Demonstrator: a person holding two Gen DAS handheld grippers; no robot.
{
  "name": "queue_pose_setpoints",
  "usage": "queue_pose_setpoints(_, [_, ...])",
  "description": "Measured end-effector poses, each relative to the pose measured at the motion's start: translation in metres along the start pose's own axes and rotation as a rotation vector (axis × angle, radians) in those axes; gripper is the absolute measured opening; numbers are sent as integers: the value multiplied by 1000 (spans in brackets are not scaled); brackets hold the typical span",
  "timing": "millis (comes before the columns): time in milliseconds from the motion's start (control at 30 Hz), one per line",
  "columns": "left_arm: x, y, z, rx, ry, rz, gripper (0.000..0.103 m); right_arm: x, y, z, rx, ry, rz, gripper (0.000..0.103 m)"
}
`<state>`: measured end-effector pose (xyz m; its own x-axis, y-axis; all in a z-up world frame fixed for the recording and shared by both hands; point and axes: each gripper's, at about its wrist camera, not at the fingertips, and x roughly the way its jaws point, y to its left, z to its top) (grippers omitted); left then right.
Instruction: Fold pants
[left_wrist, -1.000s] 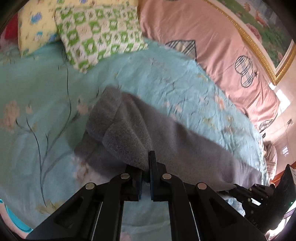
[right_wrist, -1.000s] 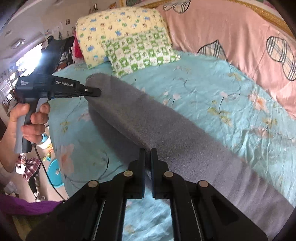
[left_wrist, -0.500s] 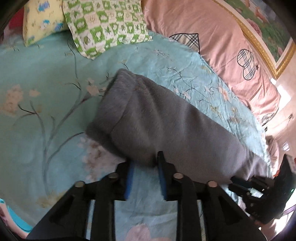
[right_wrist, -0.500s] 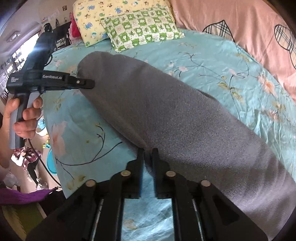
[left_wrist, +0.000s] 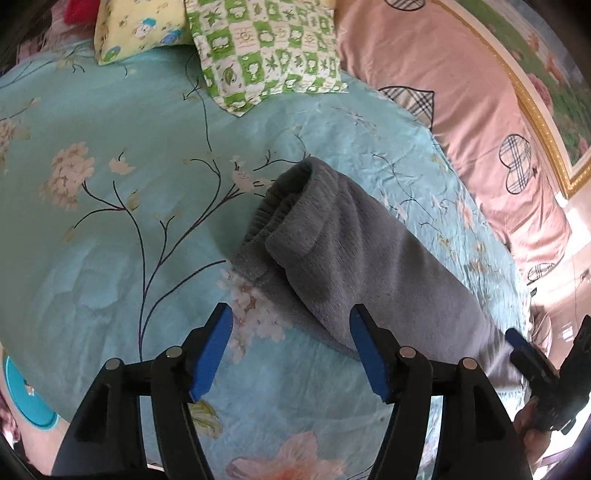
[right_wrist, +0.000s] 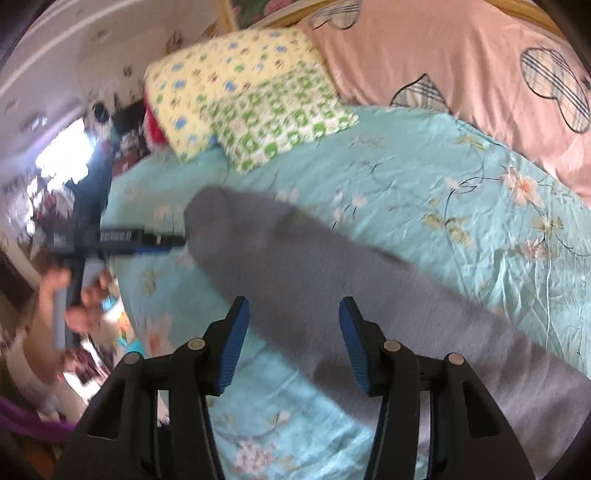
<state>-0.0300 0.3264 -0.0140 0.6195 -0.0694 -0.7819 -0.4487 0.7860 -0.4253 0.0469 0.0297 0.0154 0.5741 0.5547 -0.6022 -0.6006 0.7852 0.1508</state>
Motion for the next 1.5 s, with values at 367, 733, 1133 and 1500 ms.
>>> queue_pose_setpoints(367, [25,4,25,-99,53,-22,68,36,-66,59,148,3,10,52])
queue_pose_setpoints(733, [44,14,27,-124,78,-33,68,127,-75,80,69,260,61,52])
queue_pose_setpoints(1133, [55,6,25,-66,17,-25,59,144,-48,50,-100,417,97,53])
queue_pose_setpoints(1500, [32,-8,26,-19,-95,-98,22,142,-59,54,-50,440,84,11])
